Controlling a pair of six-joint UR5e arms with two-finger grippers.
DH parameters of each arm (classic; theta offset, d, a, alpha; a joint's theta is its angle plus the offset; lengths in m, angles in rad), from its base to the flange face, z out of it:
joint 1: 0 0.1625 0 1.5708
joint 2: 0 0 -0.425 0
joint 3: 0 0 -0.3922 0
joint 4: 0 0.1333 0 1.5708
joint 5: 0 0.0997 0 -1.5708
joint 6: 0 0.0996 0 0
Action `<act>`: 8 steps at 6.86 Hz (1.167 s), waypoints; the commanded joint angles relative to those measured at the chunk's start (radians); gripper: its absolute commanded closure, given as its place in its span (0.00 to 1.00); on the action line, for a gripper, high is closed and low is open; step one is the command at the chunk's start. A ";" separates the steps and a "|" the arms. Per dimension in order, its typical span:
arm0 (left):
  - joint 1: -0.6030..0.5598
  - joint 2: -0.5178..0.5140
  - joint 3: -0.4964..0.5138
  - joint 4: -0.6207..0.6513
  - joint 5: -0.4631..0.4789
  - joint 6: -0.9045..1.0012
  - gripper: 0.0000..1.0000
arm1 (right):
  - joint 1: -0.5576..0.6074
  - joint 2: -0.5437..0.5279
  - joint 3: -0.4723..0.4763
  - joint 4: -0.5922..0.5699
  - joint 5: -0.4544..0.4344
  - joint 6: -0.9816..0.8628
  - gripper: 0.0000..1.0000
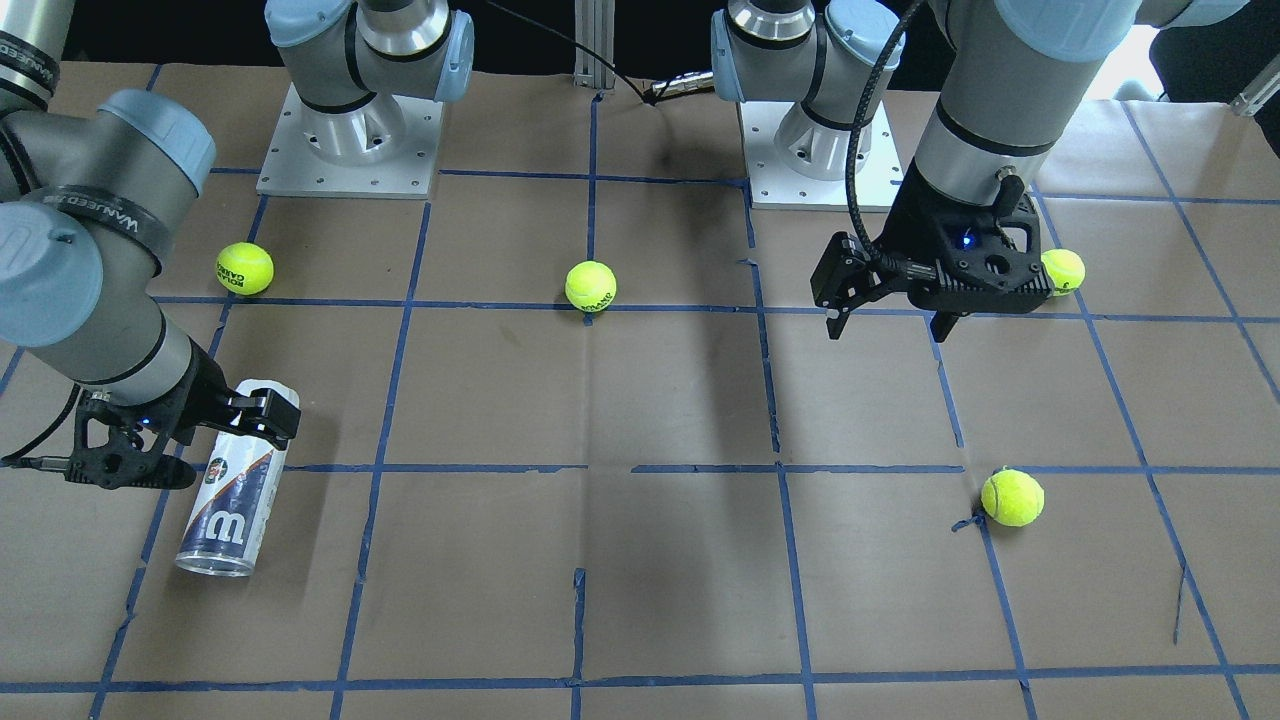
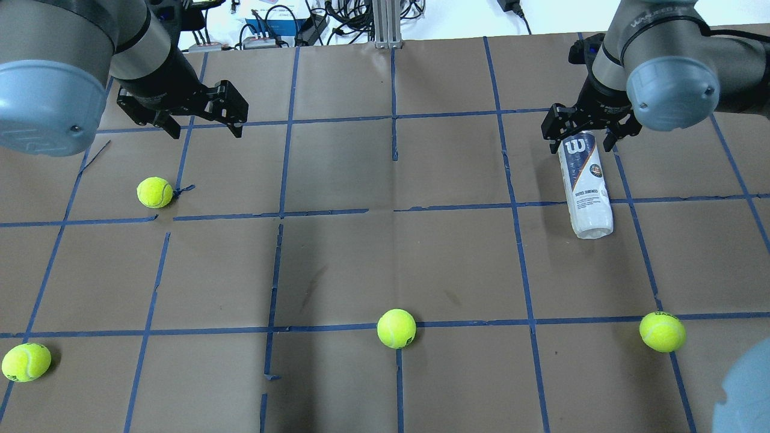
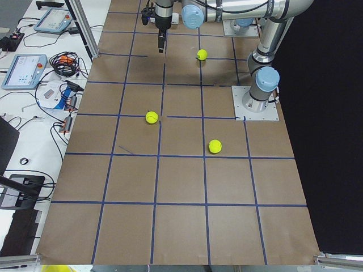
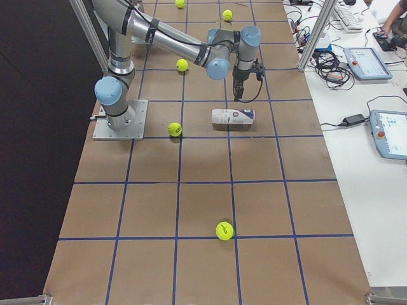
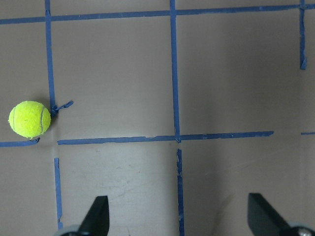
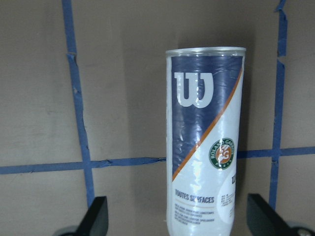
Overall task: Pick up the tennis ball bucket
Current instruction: 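Close the right gripper around the top of the can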
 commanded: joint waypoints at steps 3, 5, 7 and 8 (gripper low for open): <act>0.002 0.014 -0.002 0.000 0.007 0.002 0.00 | -0.045 0.121 0.013 -0.074 0.005 -0.020 0.00; -0.006 0.018 -0.003 -0.002 0.006 0.002 0.00 | -0.045 0.157 0.015 -0.104 0.003 -0.016 0.00; -0.007 0.047 -0.020 -0.015 0.008 0.002 0.00 | -0.045 0.164 0.047 -0.125 0.012 -0.013 0.27; -0.006 0.048 -0.026 -0.012 0.009 0.002 0.00 | -0.045 0.166 0.051 -0.125 0.015 -0.019 0.45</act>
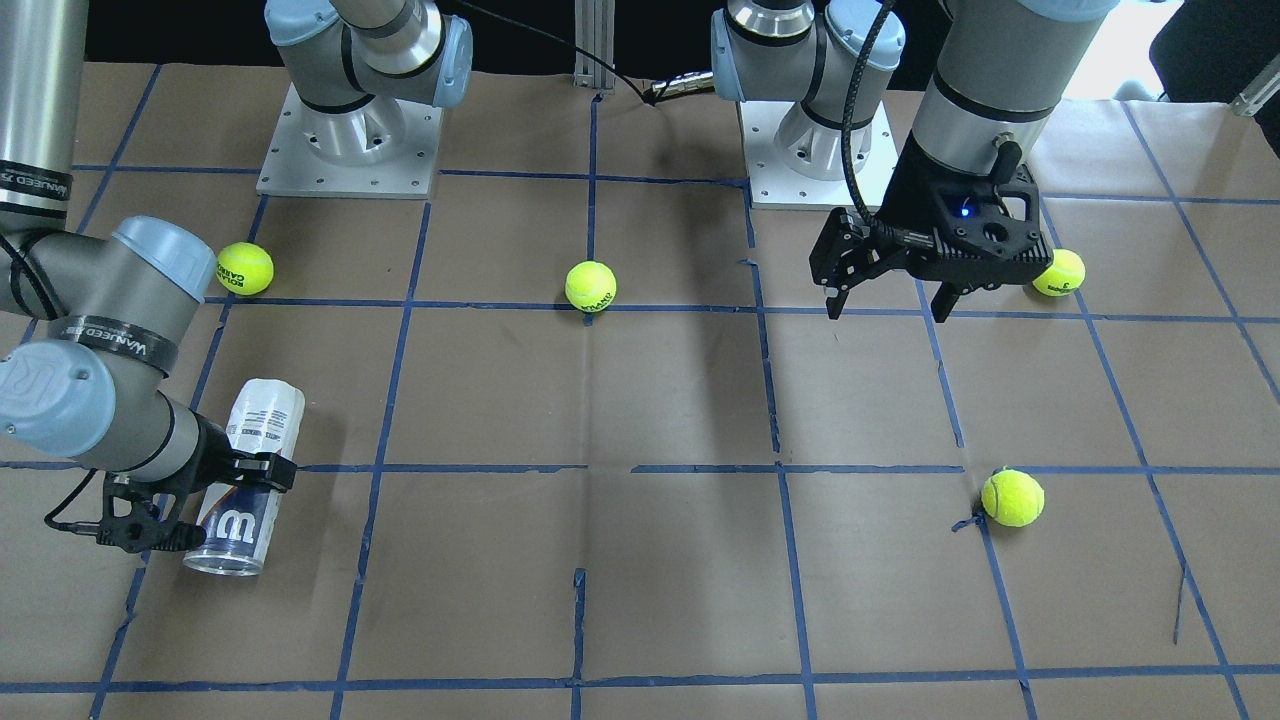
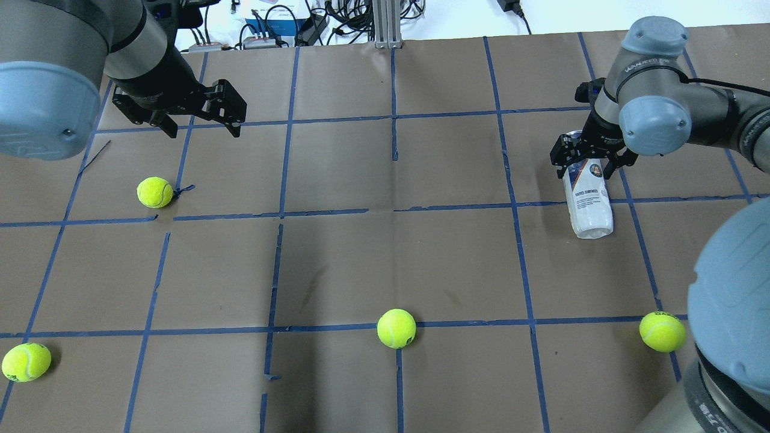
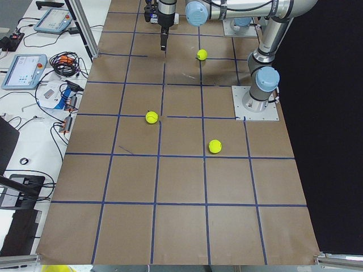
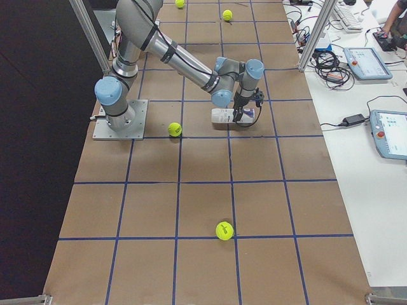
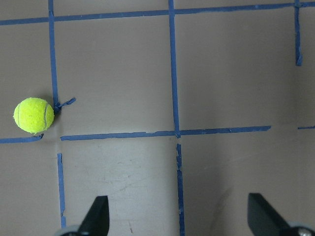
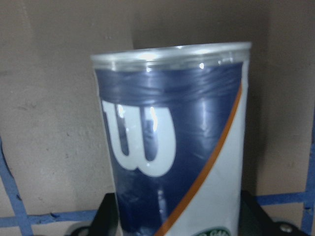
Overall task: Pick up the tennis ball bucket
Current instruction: 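Lift the can with the right gripper and carry it toward the table centre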
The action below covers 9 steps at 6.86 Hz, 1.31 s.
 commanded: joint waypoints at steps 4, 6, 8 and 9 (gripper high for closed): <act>0.004 0.002 -0.009 0.009 0.001 0.000 0.00 | 0.105 -0.041 -0.117 0.047 0.001 -0.126 0.45; 0.004 0.002 -0.009 0.009 -0.001 0.000 0.00 | 0.312 -0.034 -0.204 0.029 0.010 -0.283 0.45; 0.007 0.002 -0.008 0.012 -0.001 0.000 0.00 | 0.449 0.030 -0.295 -0.037 0.096 -0.575 0.44; 0.007 0.002 -0.009 0.012 -0.001 0.000 0.00 | 0.465 0.067 -0.303 -0.090 0.095 -0.739 0.43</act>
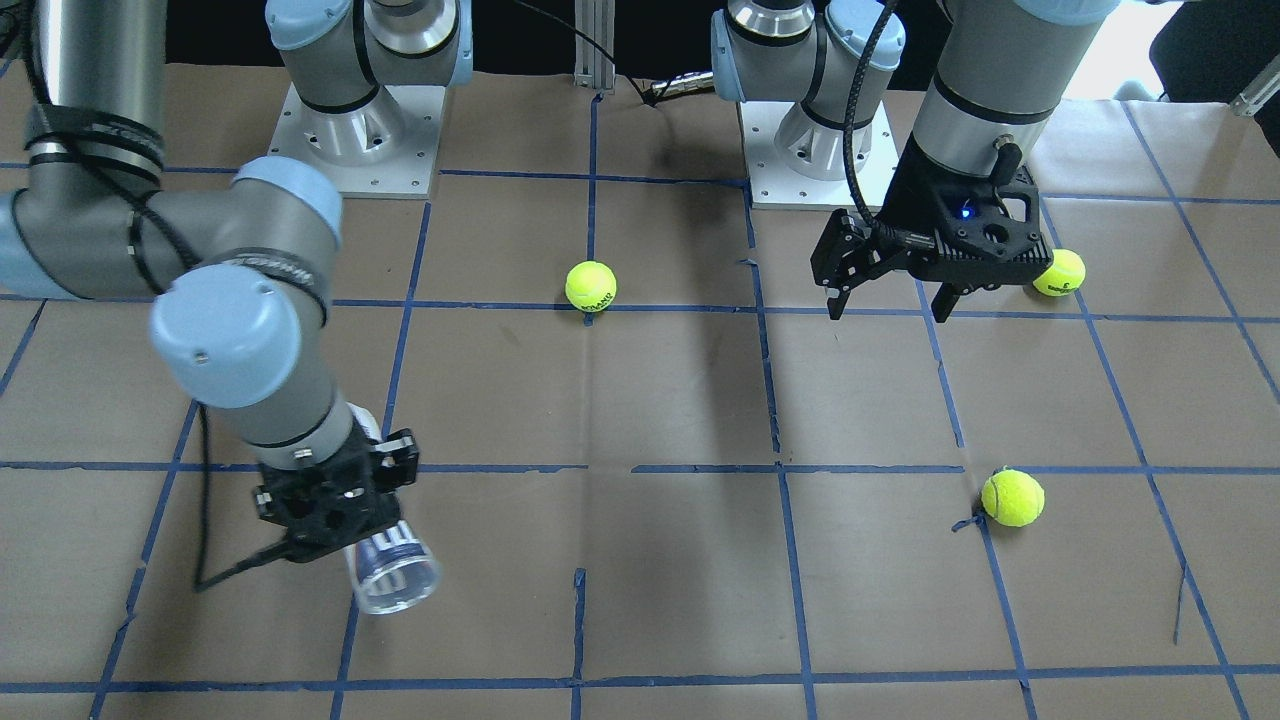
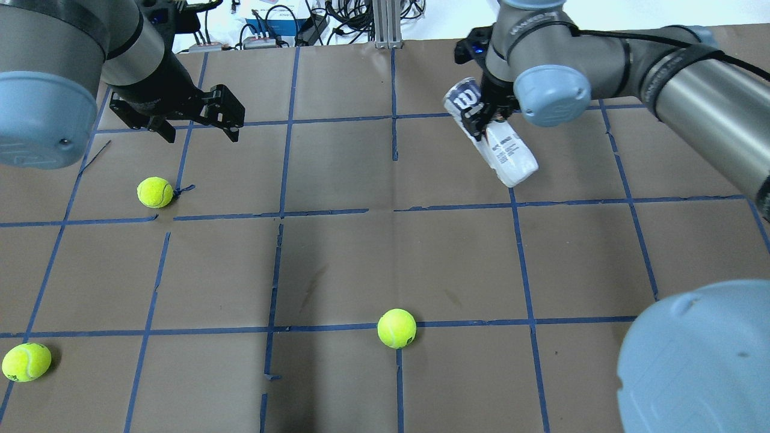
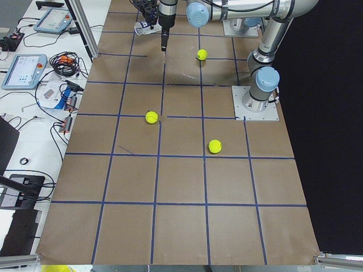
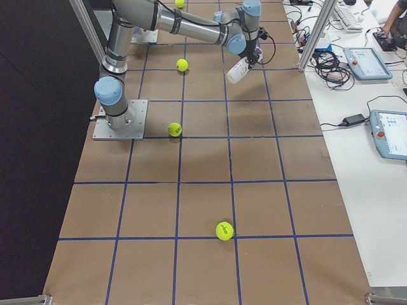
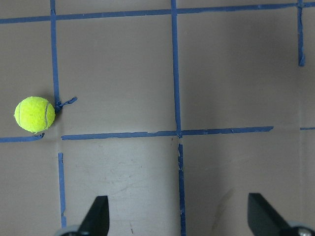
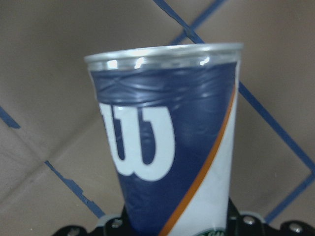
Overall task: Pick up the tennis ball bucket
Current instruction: 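Lift the can with the right gripper and carry it toward the table centre, then lower the can and lay it on its side with the right gripper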
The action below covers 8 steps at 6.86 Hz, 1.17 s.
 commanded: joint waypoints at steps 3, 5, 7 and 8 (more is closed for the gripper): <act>-0.001 0.002 0.000 -0.010 0.001 0.000 0.00 | 0.080 0.121 -0.044 -0.122 0.017 -0.397 0.38; -0.001 0.002 0.000 -0.006 0.000 0.000 0.00 | 0.080 0.147 -0.042 -0.154 0.017 -0.412 0.34; 0.002 0.000 -0.002 0.000 -0.003 0.002 0.00 | 0.080 0.150 -0.041 -0.156 0.019 -0.415 0.00; 0.002 0.000 -0.001 0.002 -0.002 0.002 0.00 | 0.080 0.150 -0.037 -0.154 0.019 -0.415 0.00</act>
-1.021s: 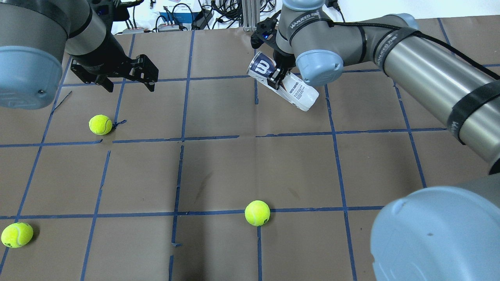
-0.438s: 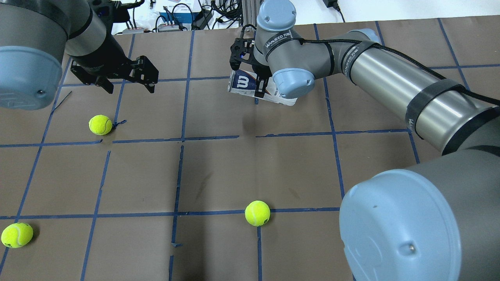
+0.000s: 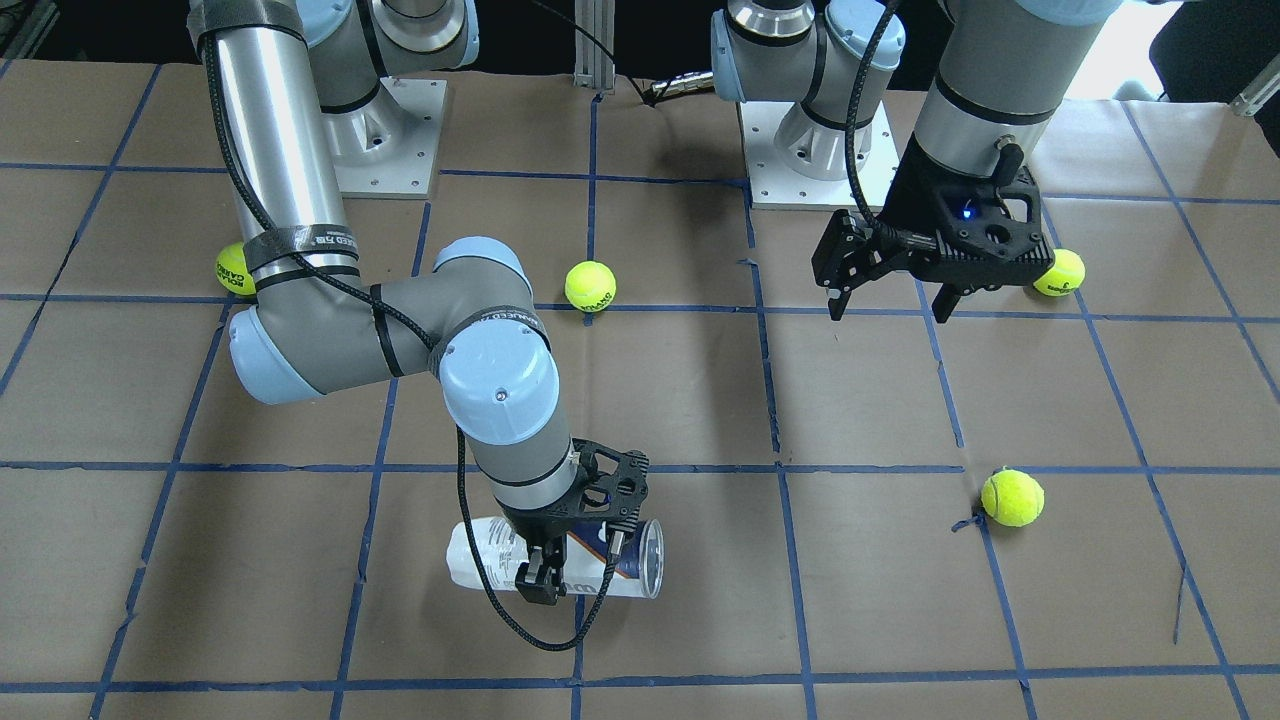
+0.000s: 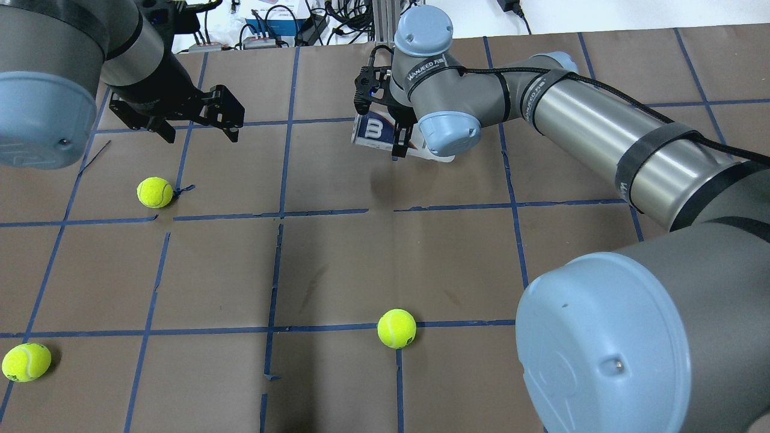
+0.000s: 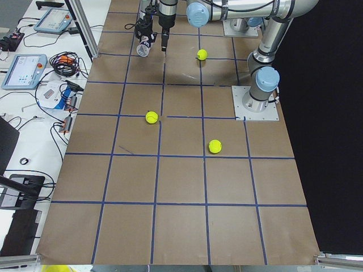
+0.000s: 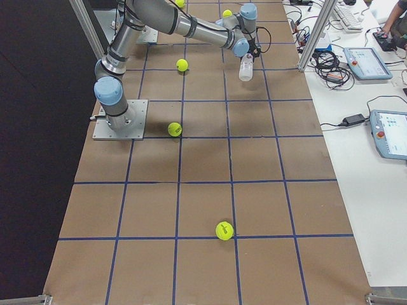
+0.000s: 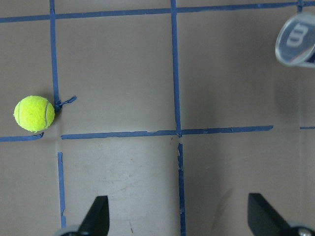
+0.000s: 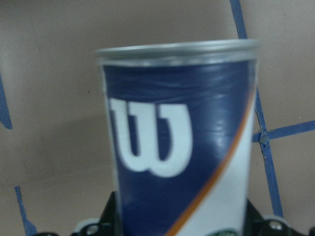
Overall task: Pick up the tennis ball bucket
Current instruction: 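Lower the can and lay it on its side with the right gripper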
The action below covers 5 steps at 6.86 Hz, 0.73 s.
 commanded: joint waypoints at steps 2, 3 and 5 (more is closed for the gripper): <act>0.001 0.000 0.001 0.001 0.003 0.000 0.00 | 0.000 -0.003 0.004 -0.001 -0.003 -0.003 0.00; 0.001 0.000 0.001 0.001 0.003 0.000 0.00 | 0.000 -0.009 -0.002 -0.001 -0.001 -0.002 0.00; 0.001 0.000 -0.001 0.001 0.003 0.000 0.00 | -0.020 -0.072 -0.041 -0.038 0.002 0.068 0.00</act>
